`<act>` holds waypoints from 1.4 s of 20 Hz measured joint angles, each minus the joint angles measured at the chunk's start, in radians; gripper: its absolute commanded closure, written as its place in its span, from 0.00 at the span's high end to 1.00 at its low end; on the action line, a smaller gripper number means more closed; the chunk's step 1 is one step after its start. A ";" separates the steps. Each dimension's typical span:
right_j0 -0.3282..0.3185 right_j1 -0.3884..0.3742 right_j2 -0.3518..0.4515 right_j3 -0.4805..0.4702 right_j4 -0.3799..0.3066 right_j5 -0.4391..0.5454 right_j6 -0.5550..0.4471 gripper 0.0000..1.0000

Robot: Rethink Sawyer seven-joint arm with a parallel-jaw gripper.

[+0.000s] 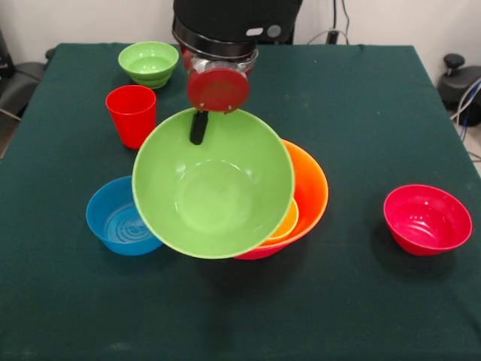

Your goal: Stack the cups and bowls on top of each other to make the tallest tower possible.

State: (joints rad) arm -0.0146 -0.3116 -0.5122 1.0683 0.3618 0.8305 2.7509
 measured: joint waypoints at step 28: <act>0.032 -0.155 -0.021 0.117 0.019 0.000 0.000 0.00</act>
State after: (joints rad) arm 0.0175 -0.4662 -0.5335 1.1856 0.3806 0.8307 2.7509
